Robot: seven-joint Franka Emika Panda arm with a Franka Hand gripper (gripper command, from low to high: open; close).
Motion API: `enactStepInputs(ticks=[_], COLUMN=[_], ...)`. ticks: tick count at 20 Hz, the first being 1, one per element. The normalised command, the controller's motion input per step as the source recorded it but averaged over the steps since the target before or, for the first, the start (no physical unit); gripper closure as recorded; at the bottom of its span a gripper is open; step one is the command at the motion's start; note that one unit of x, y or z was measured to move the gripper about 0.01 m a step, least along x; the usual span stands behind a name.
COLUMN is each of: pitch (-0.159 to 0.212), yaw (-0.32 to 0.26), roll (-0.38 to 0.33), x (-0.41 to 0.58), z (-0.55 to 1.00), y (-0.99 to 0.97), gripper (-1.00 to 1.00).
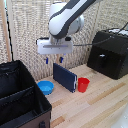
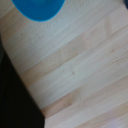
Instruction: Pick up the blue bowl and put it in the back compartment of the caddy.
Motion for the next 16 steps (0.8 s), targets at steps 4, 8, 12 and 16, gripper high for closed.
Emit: enactStepInputs(ticks=[4,8,12,16], pitch=[0.000,0.059,0.098,0.027], yaw=[-0.114,-0.002,0.000,-0.009], roll=[0.000,-0.004,-0.059,-0.087], x=[0.141,0.036,0.000,0.000], z=[-0.38,-0.38,-0.57,-0.60], y=[0.04,0.00,0.15,0.30], gripper=[-1.00,-1.00,-1.00,-1.00])
